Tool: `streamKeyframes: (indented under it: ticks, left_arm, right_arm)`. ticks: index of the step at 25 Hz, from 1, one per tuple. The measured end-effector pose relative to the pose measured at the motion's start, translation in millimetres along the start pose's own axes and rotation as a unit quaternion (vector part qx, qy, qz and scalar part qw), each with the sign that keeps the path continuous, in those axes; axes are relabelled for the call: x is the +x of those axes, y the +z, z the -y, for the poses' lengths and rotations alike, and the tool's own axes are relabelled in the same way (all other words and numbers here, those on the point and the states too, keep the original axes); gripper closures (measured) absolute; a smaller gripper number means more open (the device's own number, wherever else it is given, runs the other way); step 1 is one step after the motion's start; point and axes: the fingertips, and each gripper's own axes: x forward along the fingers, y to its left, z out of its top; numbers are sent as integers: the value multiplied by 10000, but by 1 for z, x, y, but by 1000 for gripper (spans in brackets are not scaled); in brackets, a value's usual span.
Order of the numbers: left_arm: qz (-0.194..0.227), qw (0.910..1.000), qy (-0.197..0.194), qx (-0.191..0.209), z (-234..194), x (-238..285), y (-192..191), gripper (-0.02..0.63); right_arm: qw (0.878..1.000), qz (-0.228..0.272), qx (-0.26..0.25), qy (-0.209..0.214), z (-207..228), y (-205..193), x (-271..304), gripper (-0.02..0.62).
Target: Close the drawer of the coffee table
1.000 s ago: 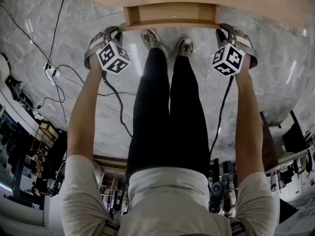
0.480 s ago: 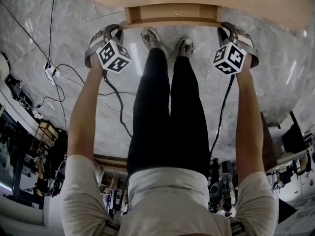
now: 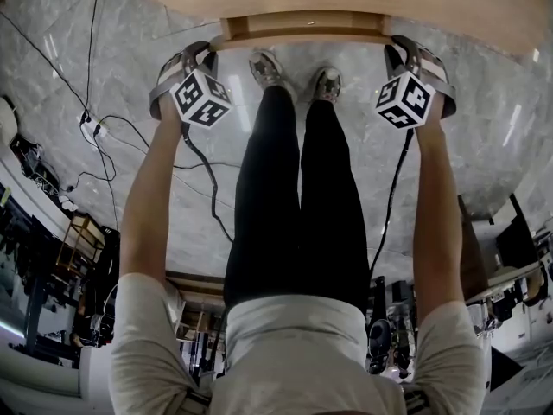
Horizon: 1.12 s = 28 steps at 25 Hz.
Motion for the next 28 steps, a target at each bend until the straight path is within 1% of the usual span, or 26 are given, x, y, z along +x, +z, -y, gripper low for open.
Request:
streamKeyframes:
  ticks: [9,14,20,28]
  left_arm:
    - [41,10000,-31,-3,-2,1,1,503]
    - [44,9999,32,-95,-7,3,1,503]
    - [46,10000,8,-57,-9,4,5,503]
    - [59,9997,166,-150,-22,2,4,503]
  right_arm:
    - [10000,-53,47,-53,4,1,2,505]
    - [10000,-39,61,-66,5,3,4,505]
    - [9999,-65,94,-110,11,2,5,505]
    - [9997,-31,184,-155,15,10,6,503]
